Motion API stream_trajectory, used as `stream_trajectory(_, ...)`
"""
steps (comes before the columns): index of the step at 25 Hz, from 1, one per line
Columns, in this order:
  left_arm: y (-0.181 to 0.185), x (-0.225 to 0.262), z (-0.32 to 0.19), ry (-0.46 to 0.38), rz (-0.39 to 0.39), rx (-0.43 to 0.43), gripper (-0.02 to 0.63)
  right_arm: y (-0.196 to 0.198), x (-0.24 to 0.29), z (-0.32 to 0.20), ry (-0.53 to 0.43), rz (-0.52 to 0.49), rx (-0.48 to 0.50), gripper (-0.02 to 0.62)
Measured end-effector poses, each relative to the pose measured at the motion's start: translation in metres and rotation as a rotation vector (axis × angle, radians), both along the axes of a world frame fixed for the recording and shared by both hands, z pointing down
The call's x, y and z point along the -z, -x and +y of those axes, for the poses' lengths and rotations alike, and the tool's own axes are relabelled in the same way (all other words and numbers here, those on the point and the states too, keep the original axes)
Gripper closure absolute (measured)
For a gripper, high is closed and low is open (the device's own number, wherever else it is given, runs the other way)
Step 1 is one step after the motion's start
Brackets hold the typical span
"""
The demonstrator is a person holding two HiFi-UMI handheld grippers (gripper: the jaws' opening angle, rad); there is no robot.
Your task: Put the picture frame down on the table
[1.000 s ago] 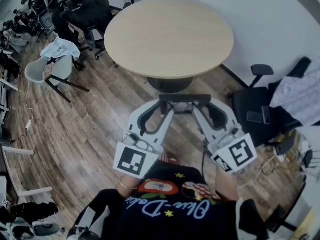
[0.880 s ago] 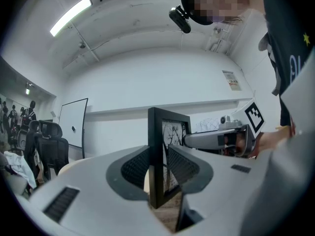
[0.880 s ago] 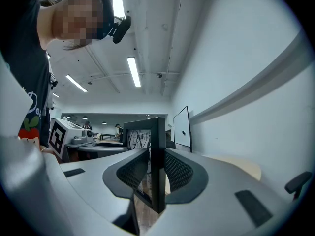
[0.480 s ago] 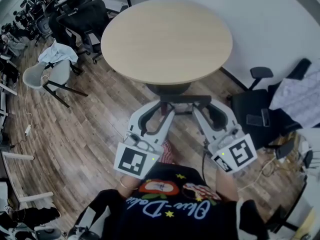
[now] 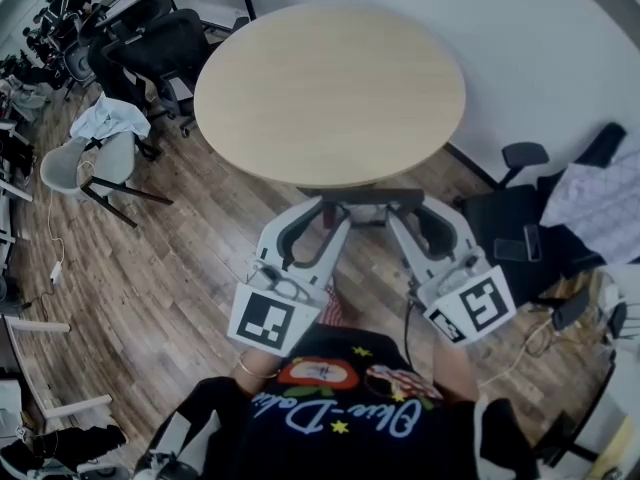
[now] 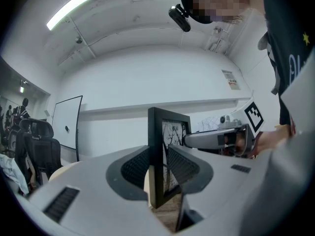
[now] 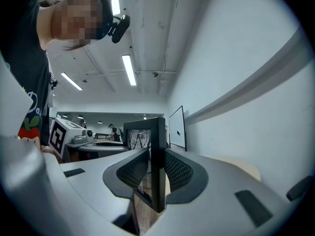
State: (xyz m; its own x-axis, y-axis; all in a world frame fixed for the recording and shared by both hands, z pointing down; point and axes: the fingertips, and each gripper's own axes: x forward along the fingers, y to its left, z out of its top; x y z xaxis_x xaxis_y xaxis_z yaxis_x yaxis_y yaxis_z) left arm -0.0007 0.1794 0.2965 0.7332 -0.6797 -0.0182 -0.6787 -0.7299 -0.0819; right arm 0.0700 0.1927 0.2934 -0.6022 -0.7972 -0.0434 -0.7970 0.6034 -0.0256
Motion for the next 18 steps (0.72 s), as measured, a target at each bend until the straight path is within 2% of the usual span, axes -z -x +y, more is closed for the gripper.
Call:
stream_trajectory(7,0.004,0.002,-0.032,0.007,-0.003,-0.018,0.494,0.004,0.002,-0.031,0.012,0.005,-0.016,0.517)
stream_trajectory(18,0.013,0.007,-0.094,0.01,0.033,-0.048,0.494,0.014,0.01,-0.09,0.004,0.045,-0.046,0.517)
